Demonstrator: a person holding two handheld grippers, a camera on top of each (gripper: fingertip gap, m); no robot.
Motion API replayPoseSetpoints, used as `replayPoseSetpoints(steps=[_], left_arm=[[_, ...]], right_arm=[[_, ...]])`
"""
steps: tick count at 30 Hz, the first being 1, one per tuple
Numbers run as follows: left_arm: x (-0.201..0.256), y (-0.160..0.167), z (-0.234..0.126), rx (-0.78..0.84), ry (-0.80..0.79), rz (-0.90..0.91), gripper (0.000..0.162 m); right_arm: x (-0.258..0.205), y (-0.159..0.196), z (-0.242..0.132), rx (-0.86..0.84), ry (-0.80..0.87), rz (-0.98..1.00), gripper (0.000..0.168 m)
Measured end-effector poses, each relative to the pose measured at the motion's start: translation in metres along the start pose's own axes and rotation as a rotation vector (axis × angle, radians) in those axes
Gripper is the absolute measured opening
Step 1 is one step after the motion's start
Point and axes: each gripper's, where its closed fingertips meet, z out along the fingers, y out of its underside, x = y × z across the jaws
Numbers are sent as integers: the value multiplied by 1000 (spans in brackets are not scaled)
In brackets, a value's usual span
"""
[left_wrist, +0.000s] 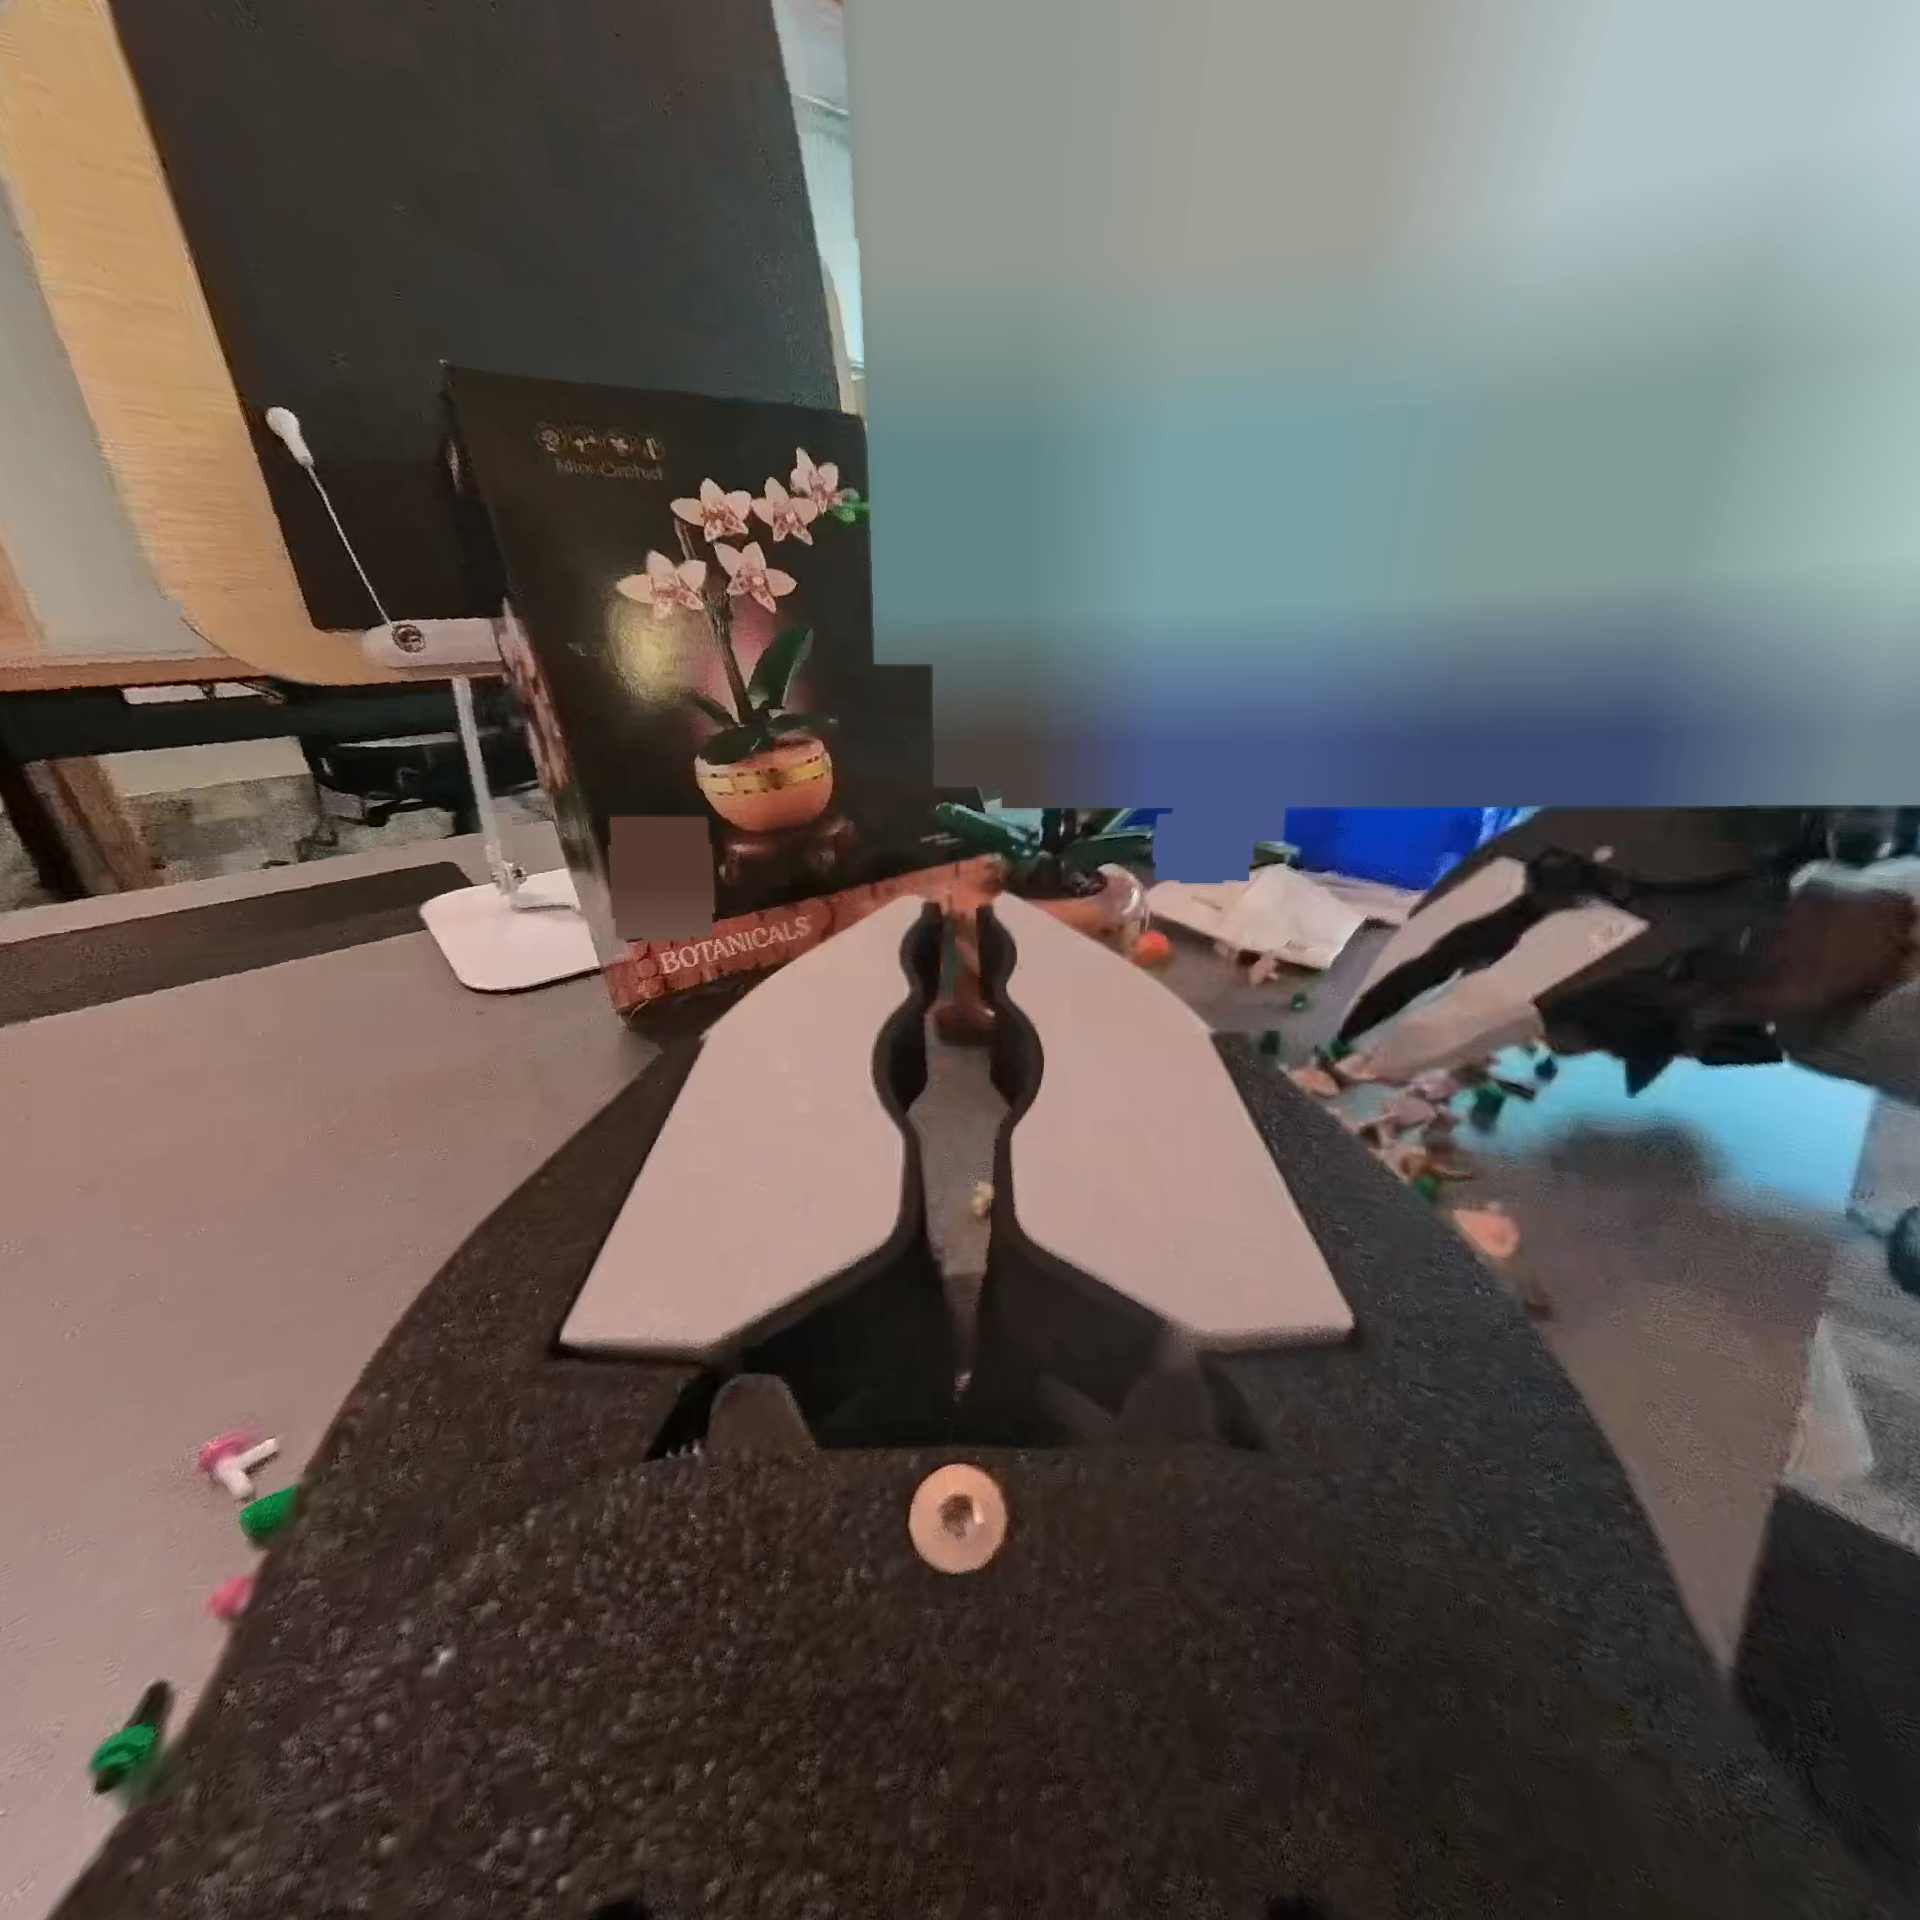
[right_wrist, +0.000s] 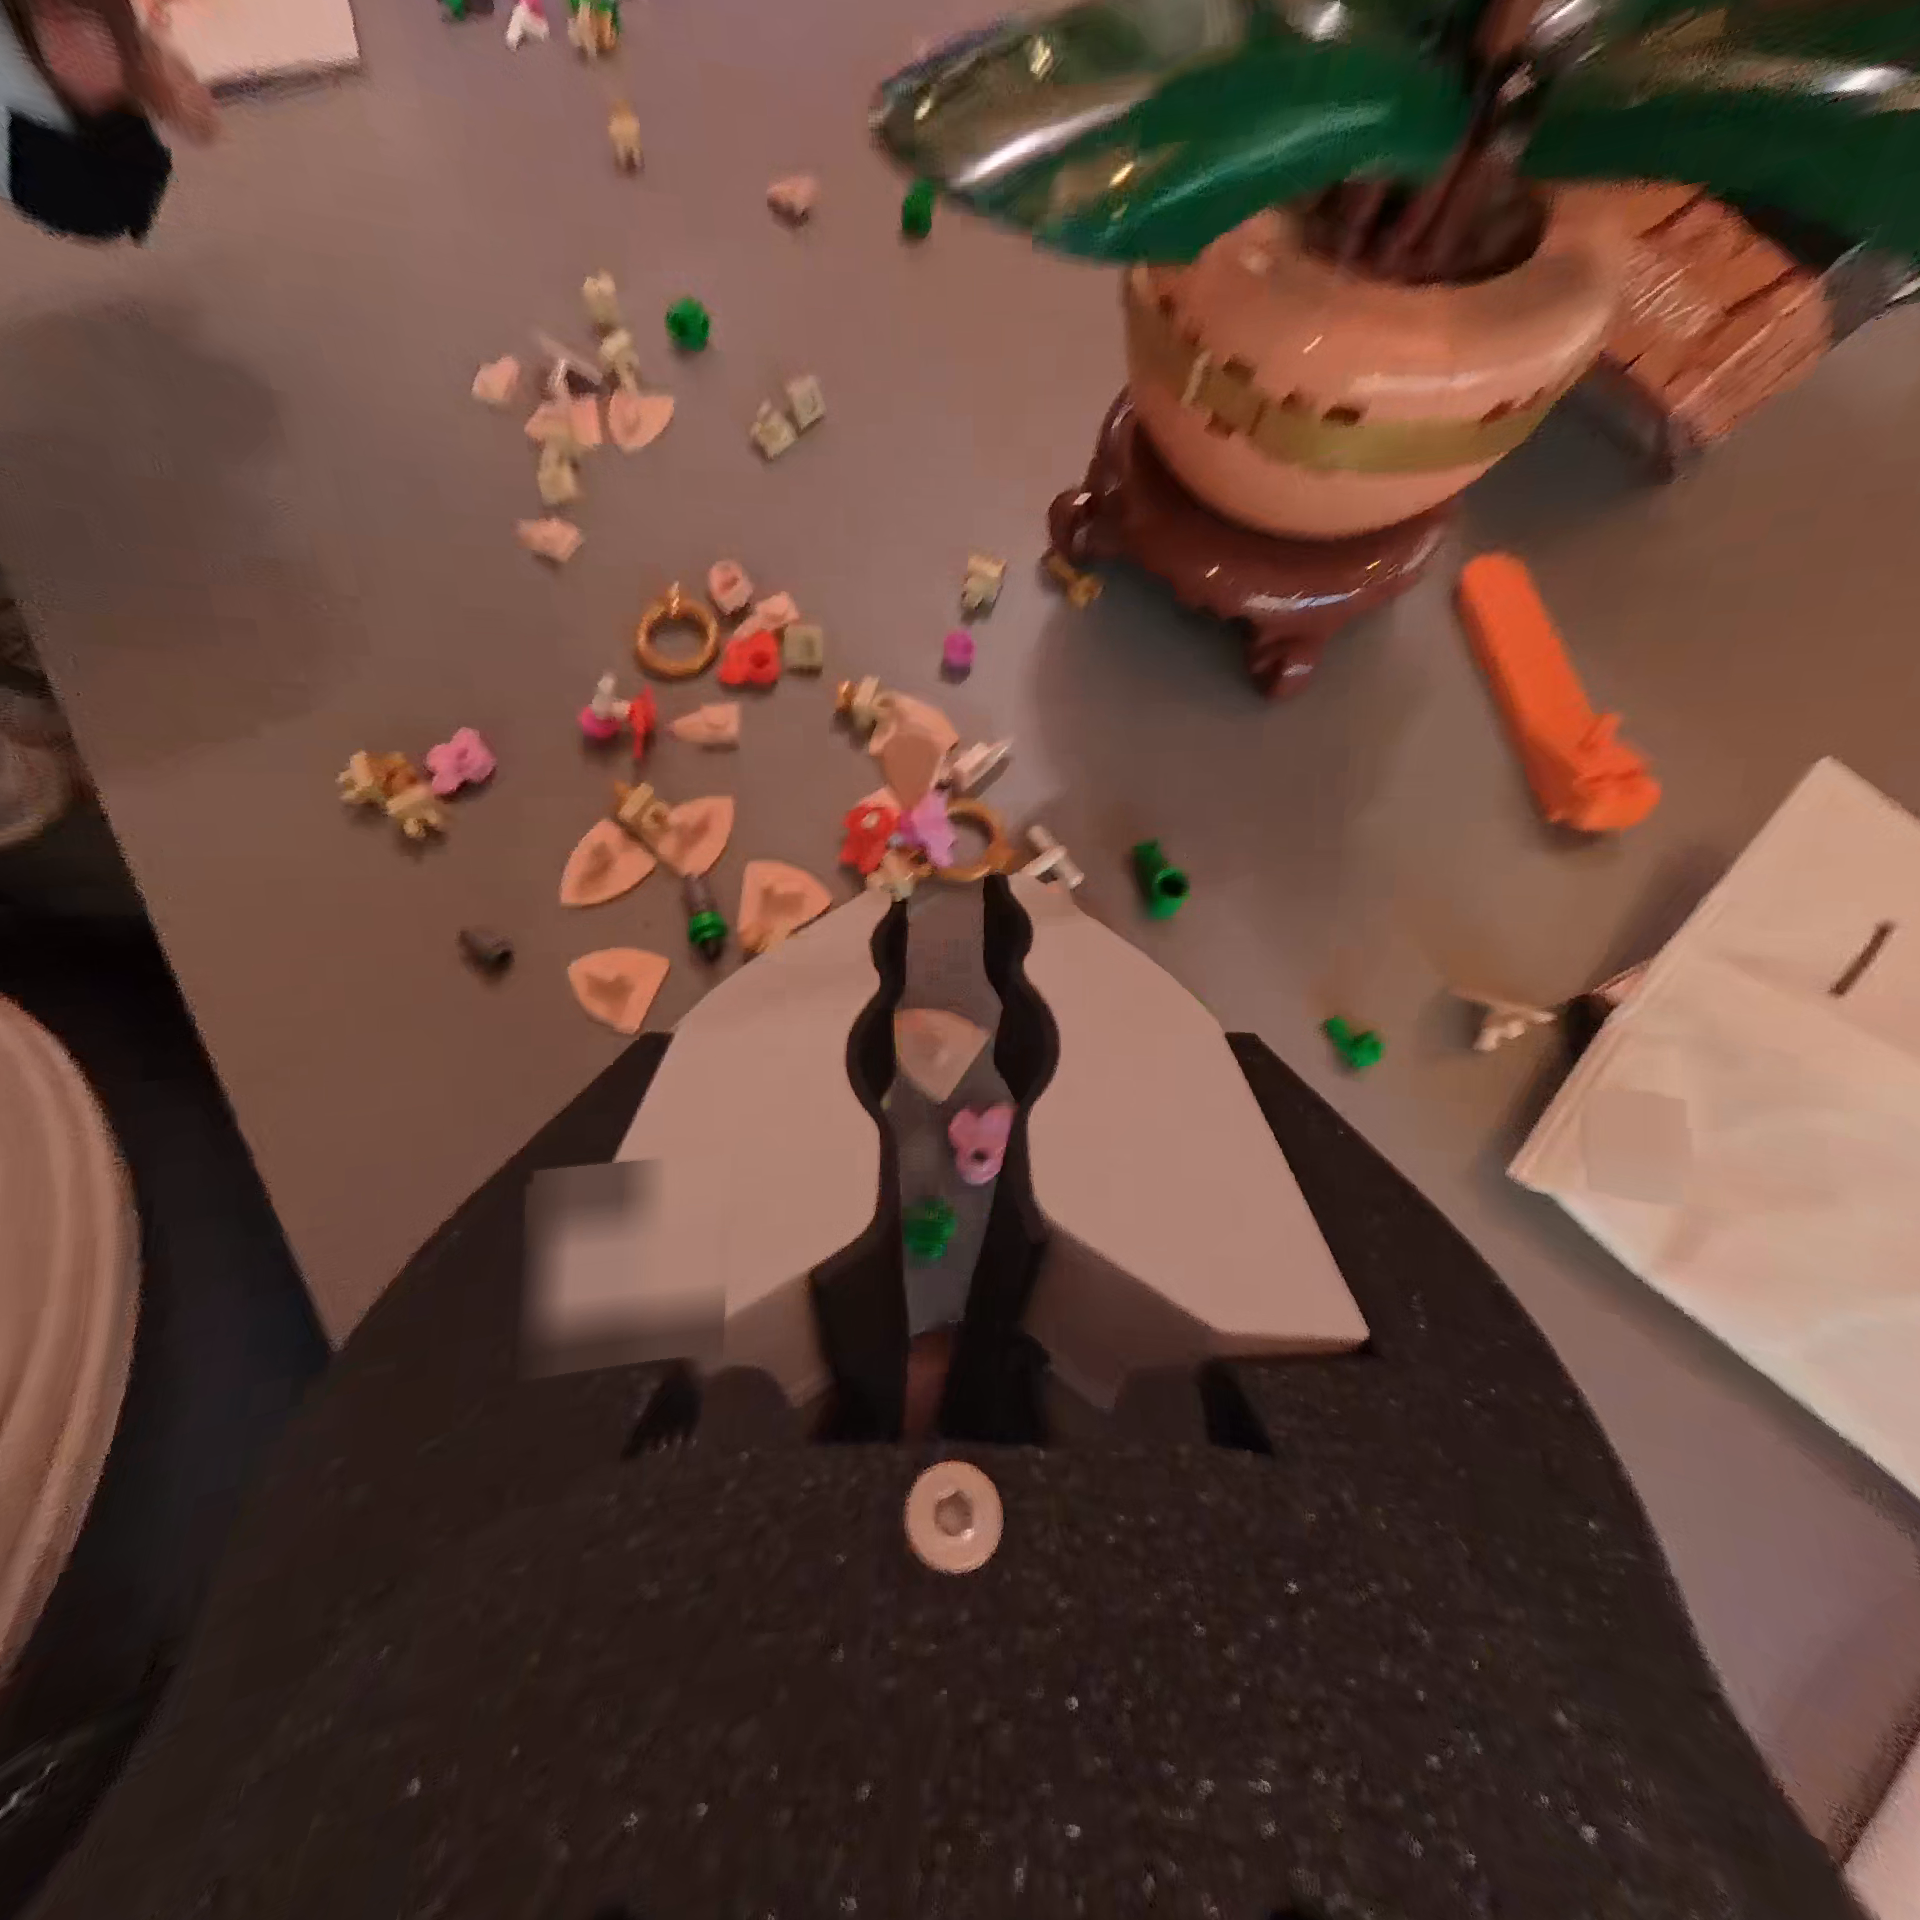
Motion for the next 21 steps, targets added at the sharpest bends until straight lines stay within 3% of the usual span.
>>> replayPoseSetpoints(steps=[5,10,13,18,21], left_arm=[[21,29,13,-156,47,211,12],[51,50,23,-240,163,380,20],[61,62,26,-286,214,404,28],[67,64,28,-290,255,364,56],[66,62,29,-286,257,348,56]], right_arm=[[4,-5,19,-31,-39,17,11],[-36,-2,28,-73,-171,-72,26],[-32,0,22,-69,-130,-82,27],[0,-6,12,5,-33,64,16],[-10,-13,17,13,-85,17,14]])
